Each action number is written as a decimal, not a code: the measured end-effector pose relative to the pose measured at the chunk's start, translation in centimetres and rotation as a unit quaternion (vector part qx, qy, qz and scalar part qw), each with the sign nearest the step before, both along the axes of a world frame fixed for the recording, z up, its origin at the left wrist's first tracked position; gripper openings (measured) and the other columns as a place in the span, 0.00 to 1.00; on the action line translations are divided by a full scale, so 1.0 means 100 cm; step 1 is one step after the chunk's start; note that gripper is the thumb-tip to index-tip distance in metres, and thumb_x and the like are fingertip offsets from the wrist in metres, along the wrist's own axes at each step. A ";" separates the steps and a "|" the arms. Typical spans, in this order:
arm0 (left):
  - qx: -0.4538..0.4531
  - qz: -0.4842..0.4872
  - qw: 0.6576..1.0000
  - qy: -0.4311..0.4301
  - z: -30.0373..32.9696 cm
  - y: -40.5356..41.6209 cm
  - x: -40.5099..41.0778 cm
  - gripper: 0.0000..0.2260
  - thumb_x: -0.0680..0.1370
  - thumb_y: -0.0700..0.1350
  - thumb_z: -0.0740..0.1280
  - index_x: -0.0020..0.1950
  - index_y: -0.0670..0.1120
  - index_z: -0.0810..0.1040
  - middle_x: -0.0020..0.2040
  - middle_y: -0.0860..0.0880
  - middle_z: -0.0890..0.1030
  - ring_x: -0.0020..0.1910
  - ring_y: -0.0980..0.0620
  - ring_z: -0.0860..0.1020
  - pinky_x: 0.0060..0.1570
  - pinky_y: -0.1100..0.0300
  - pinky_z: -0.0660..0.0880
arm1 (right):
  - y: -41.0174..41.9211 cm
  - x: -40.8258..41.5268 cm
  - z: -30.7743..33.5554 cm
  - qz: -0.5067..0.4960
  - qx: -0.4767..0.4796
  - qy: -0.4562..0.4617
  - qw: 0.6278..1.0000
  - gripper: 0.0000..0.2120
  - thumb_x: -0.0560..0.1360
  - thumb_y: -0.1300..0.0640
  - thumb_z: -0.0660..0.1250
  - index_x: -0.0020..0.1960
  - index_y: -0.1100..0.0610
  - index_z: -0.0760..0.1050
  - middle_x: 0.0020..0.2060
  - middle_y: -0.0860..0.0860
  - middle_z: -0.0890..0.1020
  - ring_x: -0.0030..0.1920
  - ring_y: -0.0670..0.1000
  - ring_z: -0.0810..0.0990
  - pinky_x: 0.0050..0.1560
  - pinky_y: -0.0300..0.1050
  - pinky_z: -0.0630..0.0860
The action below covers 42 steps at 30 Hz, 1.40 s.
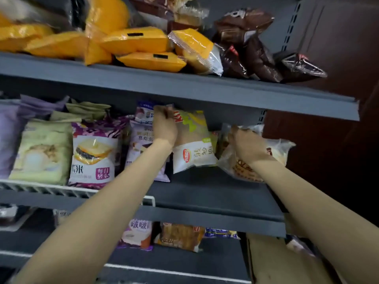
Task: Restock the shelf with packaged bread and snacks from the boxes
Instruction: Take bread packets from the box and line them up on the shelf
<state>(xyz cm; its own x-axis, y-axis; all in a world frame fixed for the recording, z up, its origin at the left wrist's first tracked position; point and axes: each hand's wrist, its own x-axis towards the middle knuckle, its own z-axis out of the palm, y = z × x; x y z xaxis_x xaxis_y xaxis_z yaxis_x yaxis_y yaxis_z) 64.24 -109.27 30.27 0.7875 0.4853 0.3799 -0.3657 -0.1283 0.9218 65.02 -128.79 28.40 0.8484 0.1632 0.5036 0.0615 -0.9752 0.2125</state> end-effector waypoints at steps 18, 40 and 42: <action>-0.085 0.066 0.993 -0.039 -0.005 -0.024 -0.005 0.08 0.82 0.43 0.57 0.43 0.46 0.67 0.39 0.53 0.73 0.40 0.57 0.72 0.41 0.67 0.68 | 0.027 0.013 0.000 0.285 0.596 0.323 0.677 0.44 0.58 0.34 0.75 0.68 0.52 0.66 0.63 0.48 0.77 0.63 0.49 0.75 0.69 0.51 0.69; 0.707 -0.112 0.659 0.231 -0.001 -0.035 0.051 0.22 0.72 0.49 0.70 0.62 0.58 0.65 0.53 0.50 0.73 0.63 0.46 0.66 0.61 0.46 0.65 | -0.030 0.023 -0.023 0.067 0.132 0.199 0.969 0.26 0.79 0.56 0.54 0.74 0.60 0.53 0.66 0.63 0.69 0.67 0.65 0.66 0.62 0.58 0.70; 0.716 -0.134 0.640 0.242 -0.002 -0.034 0.057 0.25 0.70 0.47 0.72 0.63 0.60 0.66 0.59 0.49 0.71 0.63 0.46 0.65 0.62 0.45 0.66 | -0.026 0.023 -0.022 0.066 0.137 0.195 0.969 0.24 0.79 0.60 0.53 0.73 0.60 0.54 0.66 0.63 0.68 0.67 0.64 0.66 0.63 0.58 0.70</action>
